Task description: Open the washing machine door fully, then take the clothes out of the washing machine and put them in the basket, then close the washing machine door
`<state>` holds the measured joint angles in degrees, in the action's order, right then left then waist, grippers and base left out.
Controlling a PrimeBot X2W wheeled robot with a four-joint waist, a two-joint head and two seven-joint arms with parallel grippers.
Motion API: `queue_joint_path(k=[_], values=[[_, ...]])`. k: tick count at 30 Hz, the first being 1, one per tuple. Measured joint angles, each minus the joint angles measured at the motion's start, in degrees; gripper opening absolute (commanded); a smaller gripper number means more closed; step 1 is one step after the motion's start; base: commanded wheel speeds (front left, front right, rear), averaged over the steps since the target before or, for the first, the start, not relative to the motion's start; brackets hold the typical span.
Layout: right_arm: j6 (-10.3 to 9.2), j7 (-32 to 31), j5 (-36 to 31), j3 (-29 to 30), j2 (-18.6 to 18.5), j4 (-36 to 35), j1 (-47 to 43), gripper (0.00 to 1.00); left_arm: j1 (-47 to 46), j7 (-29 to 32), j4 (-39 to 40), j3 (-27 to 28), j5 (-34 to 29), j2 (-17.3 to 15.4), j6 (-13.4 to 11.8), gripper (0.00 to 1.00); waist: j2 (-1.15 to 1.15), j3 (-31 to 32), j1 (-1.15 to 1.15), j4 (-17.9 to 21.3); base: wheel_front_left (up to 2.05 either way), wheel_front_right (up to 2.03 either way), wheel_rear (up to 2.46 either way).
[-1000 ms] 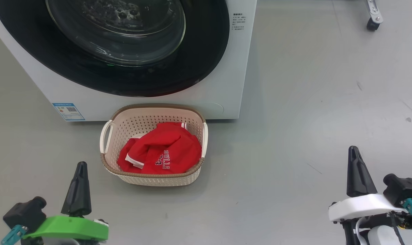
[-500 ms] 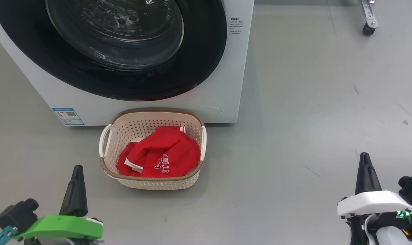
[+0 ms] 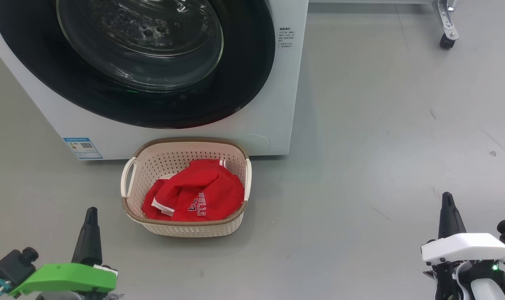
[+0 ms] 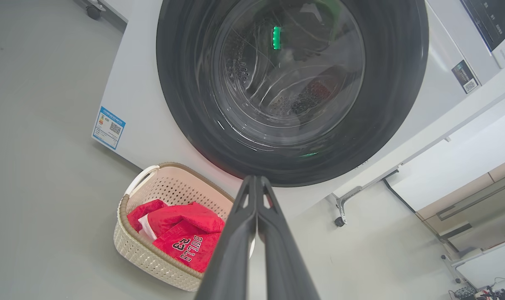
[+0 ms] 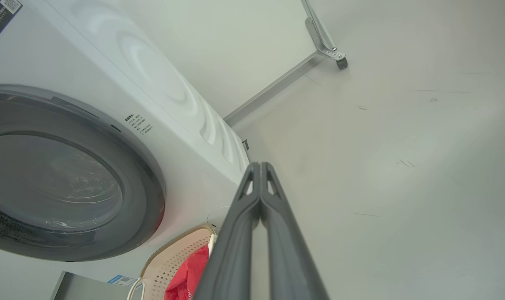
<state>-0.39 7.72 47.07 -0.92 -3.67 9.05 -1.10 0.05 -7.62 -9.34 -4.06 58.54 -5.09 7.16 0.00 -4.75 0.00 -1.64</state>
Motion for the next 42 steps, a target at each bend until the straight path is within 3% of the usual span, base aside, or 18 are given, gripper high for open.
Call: queue_joint_path(k=[42], values=[[4.56, -7.12, 32.04, 2.94, -0.66, 4.21, 2.54, 0.0, -1.22, 7.06, -3.82, 2.88, 24.04, 0.03, 0.0, 0.0, 0.0, 3.08, 0.0, 1.1, 0.0, 0.0, 0.0]])
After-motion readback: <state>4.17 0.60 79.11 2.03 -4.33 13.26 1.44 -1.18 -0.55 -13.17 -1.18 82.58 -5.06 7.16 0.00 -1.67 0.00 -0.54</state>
